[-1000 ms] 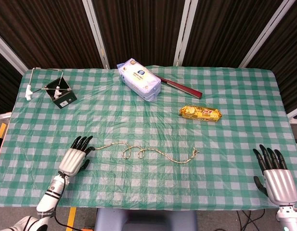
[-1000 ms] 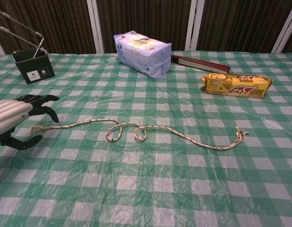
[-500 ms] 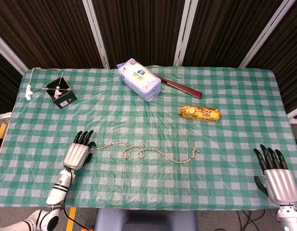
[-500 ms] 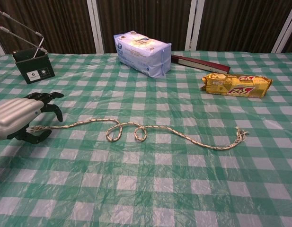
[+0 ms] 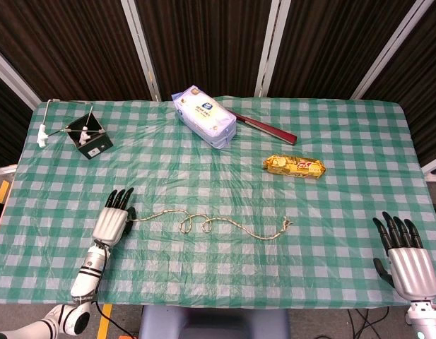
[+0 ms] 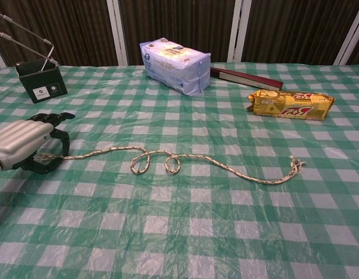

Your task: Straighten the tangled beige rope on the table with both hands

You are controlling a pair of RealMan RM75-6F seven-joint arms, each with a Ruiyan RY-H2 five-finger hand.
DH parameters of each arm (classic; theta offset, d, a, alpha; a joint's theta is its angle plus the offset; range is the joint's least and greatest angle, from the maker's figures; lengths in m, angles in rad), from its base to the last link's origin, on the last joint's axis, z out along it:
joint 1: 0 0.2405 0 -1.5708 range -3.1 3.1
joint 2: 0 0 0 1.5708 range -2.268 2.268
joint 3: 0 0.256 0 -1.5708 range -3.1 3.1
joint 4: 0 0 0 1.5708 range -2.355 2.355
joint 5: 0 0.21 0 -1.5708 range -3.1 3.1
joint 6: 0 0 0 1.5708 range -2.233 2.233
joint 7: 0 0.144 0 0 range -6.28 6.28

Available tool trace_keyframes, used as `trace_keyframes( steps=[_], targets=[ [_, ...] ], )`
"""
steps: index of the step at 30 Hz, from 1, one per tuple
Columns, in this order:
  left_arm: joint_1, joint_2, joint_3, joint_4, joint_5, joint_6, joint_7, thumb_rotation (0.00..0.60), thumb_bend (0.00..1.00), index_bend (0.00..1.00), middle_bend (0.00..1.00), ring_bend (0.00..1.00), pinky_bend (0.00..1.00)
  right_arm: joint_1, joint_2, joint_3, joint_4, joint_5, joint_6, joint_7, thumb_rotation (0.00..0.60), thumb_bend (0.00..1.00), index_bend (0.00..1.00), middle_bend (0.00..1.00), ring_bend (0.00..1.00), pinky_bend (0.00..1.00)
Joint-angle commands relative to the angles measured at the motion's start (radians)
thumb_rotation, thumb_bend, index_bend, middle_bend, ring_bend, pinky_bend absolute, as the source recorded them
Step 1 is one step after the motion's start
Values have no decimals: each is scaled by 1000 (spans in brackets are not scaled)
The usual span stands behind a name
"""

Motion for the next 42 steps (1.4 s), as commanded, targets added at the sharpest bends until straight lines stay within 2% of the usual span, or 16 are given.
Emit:
trace_keyframes(
  steps=[1,15,23,35,42],
  targets=[
    [-1,-1,2,1,-2,0,0,600,462,537,20,0,76,0,0,0,0,1,-1,-1,600,415,0,0,0,0],
    [-7,10,6,-8,-22,-12,-1,600,462,557,21,0,81,2,0,-3,-3,2,-5,-5,600,415,0,0,0,0],
    [-4,27,10,-32,-16,15,9,600,462,639,53,0,95,6,-3,-6,-2,-10,-6,-2,600,415,0,0,0,0],
    [11,66,21,-96,-2,57,28,600,460,659,61,0,102,51,-17,-5,-9,-23,-70,-10,600,415,0,0,0,0],
    [15,84,25,-133,11,81,41,600,461,660,60,0,102,115,-35,22,-25,-11,-148,-49,600,415,2,0,0,0]
  ],
)
